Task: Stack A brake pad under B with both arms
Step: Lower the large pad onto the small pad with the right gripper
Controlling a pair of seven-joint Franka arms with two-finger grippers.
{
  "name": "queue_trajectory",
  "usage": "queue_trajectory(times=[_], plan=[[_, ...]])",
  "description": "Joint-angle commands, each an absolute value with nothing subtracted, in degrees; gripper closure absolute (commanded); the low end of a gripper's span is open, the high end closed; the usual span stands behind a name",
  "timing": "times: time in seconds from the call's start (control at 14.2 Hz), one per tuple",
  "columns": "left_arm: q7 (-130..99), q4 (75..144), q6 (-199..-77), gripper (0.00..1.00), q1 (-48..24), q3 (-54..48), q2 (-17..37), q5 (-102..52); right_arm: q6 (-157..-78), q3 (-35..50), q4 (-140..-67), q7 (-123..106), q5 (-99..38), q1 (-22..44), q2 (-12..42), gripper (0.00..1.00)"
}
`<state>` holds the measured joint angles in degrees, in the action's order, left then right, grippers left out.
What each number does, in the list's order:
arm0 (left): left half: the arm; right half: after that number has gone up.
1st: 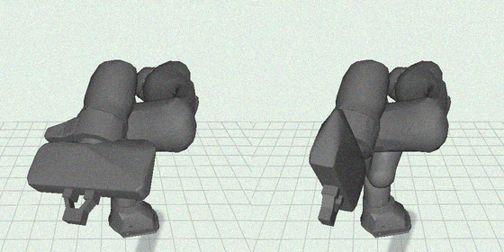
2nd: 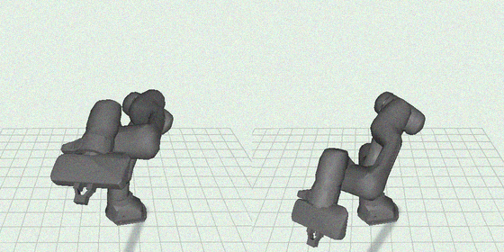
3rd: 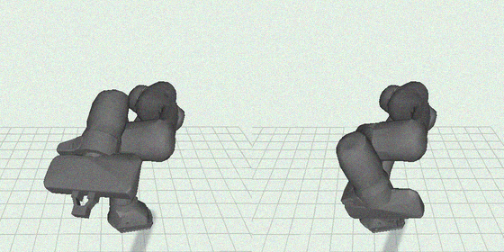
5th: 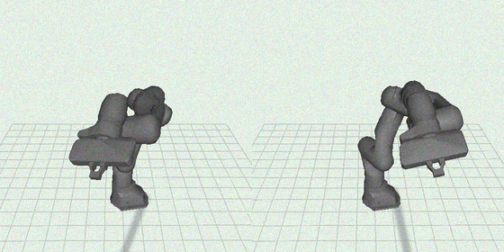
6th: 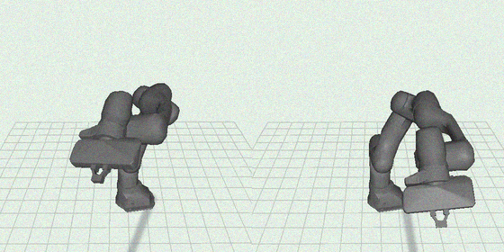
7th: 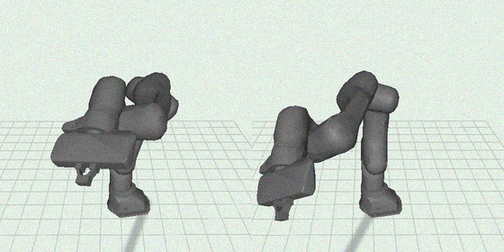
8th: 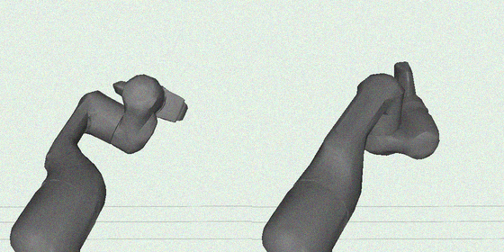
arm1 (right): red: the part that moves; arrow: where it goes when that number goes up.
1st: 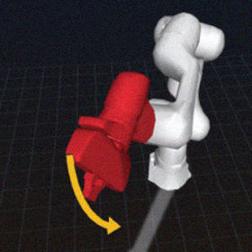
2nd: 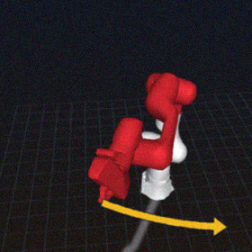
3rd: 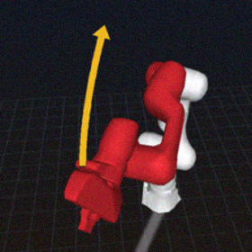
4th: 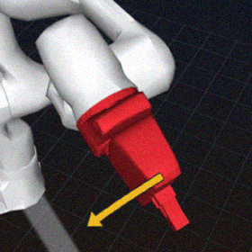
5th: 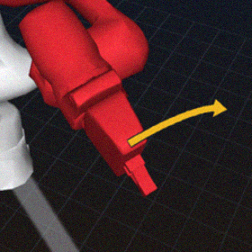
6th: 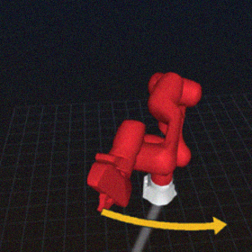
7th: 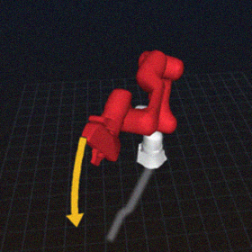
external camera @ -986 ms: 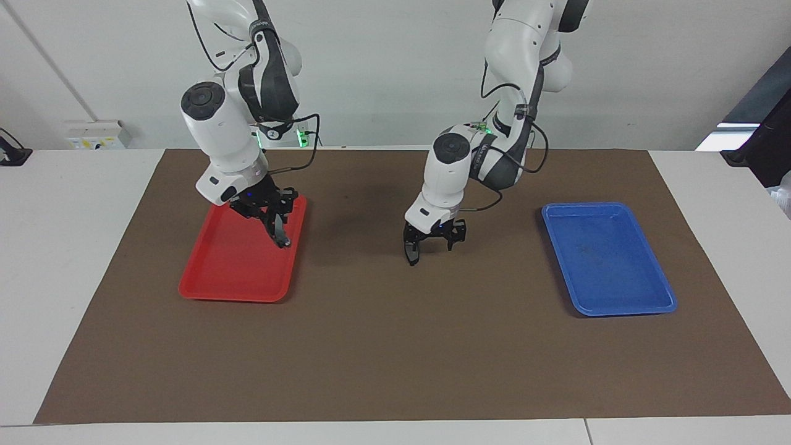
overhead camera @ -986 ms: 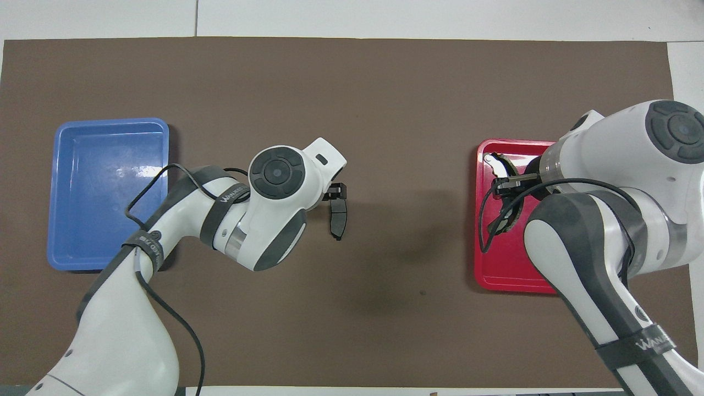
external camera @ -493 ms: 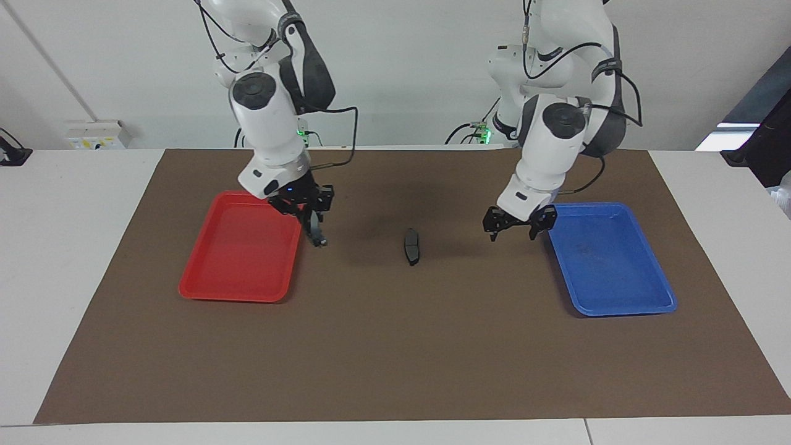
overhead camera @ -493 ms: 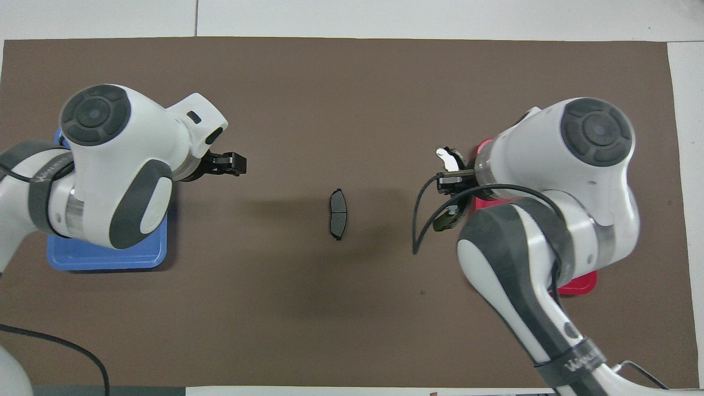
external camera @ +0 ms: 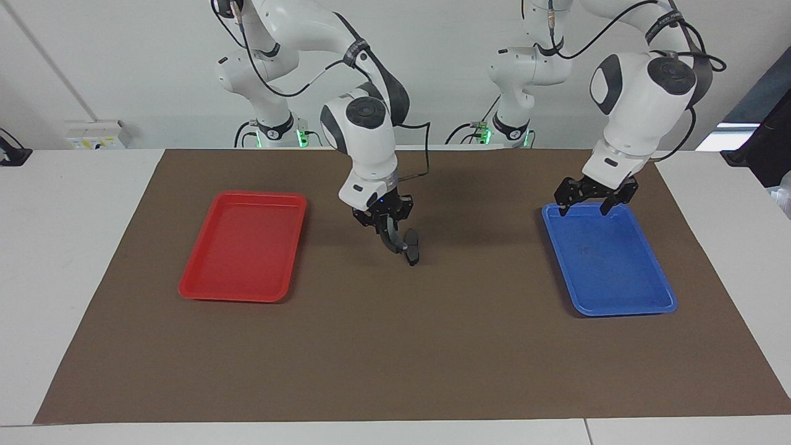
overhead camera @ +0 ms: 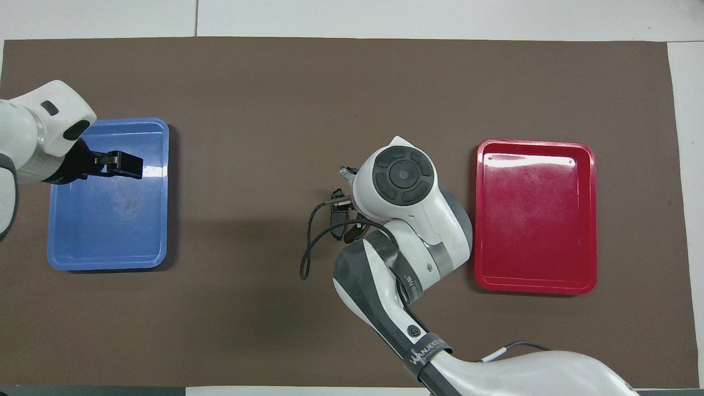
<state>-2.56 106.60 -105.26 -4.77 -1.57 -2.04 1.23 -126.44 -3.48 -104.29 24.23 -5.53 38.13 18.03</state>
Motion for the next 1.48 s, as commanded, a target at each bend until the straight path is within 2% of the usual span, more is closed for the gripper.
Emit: queue_trajectory(times=[0.0,0.28,0.7,0.77,0.85,0.92,0.99,1.06,1.2,1.41], plan=[[-2.2,100.8,-97.8,0.02,-3.4,-2.1,-2.0,2.1,-130.2,-3.7,-102.3,26.0,-6.2,39.9,22.8,1.0],[1.0,94.9,-90.5,0.01,-0.6,-1.5,-2.0,2.1,-132.7,-2.4,-102.0,28.6,-6.2,40.2,25.8,1.0],[3.4,96.5,-90.5,0.01,1.1,-1.1,-3.3,2.0,-132.9,-2.4,-102.4,28.7,-6.1,40.2,26.1,0.99],[3.3,96.5,-90.9,0.01,1.4,-1.1,-3.3,2.0,-133.0,-2.4,-102.6,28.7,-6.1,40.1,26.1,0.95],[3.5,96.5,-91.1,0.01,1.4,-1.1,-3.3,2.0,-133.1,-2.4,-102.6,28.7,-6.1,40.1,26.1,0.83],[3.5,96.9,-91.1,0.01,1.4,-1.1,-3.4,2.0,-133.0,-2.4,-102.6,28.7,-6.1,40.1,26.1,0.54],[3.3,97.1,-91.4,0.01,1.4,-1.1,-3.8,2.0,-132.8,-2.4,-102.6,28.9,-6.1,40.2,26.0,0.11],[3.2,97.5,-91.4,0.01,1.4,-1.1,-3.9,2.0,-132.2,-2.3,-102.3,29.0,-5.7,40.5,25.9,0.0],[2.8,97.6,-91.1,0.01,1.1,-1.1,-4.0,2.0,-130.6,-2.6,-101.5,29.1,-5.2,41.0,25.2,0.0],[2.7,98.3,-91.2,0.01,1.3,-1.1,-4.3,2.0,-125.2,-4.2,-101.5,28.7,-3.9,37.7,18.1,0.0]])
